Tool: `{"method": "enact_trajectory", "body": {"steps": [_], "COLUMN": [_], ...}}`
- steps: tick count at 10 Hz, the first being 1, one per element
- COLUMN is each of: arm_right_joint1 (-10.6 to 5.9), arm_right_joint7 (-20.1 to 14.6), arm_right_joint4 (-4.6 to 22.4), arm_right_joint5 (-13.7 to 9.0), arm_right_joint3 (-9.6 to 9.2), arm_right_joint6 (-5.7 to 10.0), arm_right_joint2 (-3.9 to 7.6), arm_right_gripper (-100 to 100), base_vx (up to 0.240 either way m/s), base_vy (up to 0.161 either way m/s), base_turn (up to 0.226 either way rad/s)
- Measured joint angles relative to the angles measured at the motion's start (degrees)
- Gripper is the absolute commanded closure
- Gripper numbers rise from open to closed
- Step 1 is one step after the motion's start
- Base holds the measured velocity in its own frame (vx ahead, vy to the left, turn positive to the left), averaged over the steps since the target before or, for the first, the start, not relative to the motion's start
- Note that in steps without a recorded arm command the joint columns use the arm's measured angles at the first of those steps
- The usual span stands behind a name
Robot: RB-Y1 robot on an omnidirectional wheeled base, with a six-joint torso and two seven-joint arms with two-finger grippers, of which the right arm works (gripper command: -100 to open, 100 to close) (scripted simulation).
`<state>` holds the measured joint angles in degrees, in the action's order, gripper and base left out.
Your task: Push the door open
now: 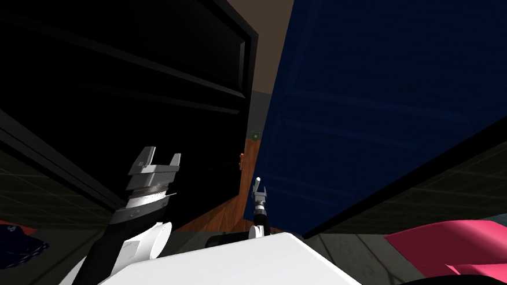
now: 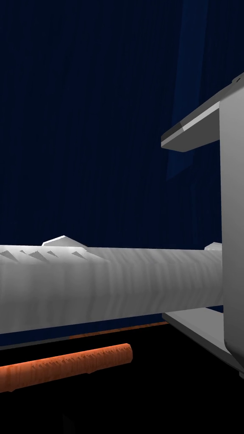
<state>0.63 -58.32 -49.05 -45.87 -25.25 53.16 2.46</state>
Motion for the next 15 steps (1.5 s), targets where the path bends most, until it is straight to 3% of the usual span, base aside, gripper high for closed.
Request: {"method": "enact_trajectory", "body": {"steps": [3,5,7,8,9,10,11,12,13,15], "arm_right_joint1": [0.28,-0.09,0.89,0.73,0.64,1.24,-0.26,-0.34,0.73,0.78], "arm_right_joint7": [0.22,-0.11,1.06,0.61,0.61,0.92,-0.14,-0.27,0.52,0.07], "arm_right_joint4": [-1.15,-0.05,-2.16,-1.73,-1.73,-2.17,1.01,1.32,-0.55,-0.21], "arm_right_joint5": [-0.44,-0.24,-0.44,-0.32,-0.41,-0.89,-1.11,-1.31,-1.36,-1.88], "arm_right_joint3": [0.44,0.34,0.52,0.34,0.46,1.32,2.00,2.41,2.42,3.55], "arm_right_joint6": [-0.81,0.21,-0.97,-0.73,-0.81,-1.23,-0.23,0.00,-0.60,-0.42], "arm_right_joint2": [0.49,0.17,0.22,0.54,0.44,0.43,0.14,-0.15,-0.20,0.50], "arm_right_gripper": [100,100,100,100,100,100,100,100,100,100], "base_vx": [0.008,0.004,0.000,-0.005,0.032,0.049,0.025,0.011,0.020,0.022], "base_vy": [0.002,-0.003,0.002,0.008,0.030,0.004,-0.016,-0.008,-0.001,-0.006], "base_turn": [-0.019,0.014,0.011,-0.017,0.344,0.274,0.029,-0.038,0.097,0.128]}}
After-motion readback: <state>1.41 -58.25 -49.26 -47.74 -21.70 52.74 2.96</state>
